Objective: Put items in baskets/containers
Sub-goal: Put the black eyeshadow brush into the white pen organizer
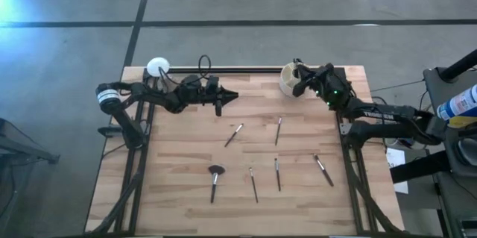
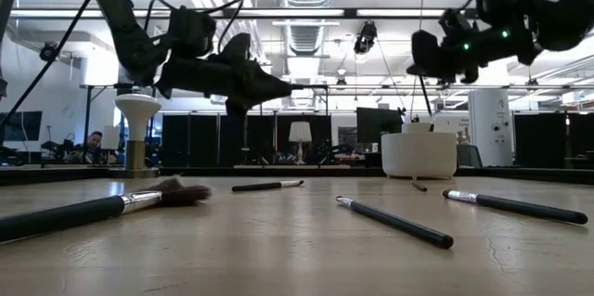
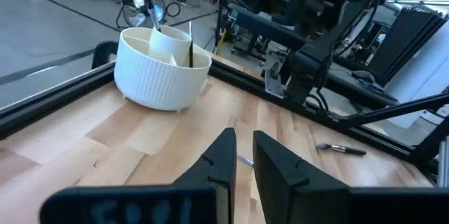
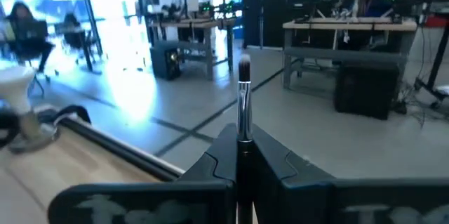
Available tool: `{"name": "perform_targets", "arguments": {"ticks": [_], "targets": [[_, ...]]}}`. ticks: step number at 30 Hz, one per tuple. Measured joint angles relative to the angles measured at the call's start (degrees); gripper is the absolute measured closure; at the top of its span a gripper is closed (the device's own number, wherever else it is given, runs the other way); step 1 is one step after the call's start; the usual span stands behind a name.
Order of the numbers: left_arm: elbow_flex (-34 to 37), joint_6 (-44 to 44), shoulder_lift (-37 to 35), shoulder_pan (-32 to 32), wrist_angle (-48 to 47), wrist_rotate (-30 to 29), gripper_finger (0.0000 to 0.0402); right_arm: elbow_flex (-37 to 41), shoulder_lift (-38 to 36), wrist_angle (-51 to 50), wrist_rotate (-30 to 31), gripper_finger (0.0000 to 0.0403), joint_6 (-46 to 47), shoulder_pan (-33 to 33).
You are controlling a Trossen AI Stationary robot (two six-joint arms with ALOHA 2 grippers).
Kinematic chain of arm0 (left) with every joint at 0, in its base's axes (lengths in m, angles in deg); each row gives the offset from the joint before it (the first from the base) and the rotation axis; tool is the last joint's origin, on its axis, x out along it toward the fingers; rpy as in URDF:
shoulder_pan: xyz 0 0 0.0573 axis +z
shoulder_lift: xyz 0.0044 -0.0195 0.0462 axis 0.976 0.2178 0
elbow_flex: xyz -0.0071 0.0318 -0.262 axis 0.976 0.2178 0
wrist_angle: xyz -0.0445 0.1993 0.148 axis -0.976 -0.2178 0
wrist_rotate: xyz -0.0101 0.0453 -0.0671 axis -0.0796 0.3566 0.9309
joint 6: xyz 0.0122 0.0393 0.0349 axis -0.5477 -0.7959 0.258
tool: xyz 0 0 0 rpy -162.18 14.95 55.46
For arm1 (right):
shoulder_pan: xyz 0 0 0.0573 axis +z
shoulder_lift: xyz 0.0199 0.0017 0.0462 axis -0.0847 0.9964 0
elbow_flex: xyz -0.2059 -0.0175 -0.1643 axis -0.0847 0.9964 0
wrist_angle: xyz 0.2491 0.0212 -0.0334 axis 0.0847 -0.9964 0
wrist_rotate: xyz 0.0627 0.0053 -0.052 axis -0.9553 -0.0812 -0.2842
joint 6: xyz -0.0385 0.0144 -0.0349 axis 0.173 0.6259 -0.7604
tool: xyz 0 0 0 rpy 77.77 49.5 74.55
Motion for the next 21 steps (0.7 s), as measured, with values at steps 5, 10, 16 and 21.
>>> {"name": "perform_targets", "arguments": {"ticks": [5, 10, 16, 21], "targets": [[0.18, 0.51, 0.0, -0.16, -0.02, -0.2, 0.036, 3.04, 3.69, 6.49, -1.89, 0.0391, 1.23, -4.0], [0.18, 0.53, 0.0, -0.3, -0.04, -0.2, 0.036, 4.62, 8.12, 14.61, -1.52, 0.0391, 1.26, -4.36], [0.18, 0.62, 0.0, -0.38, -0.04, -0.2, 0.036, 5.3, 14.47, 21.48, -0.11, 0.039, 1.23, -4.36], [0.61, 0.62, 0.0, -0.59, -0.06, -0.18, 0.036, 5.71, 19.19, 27.03, 0.09, 0.039, 0.58, -4.36]]}}
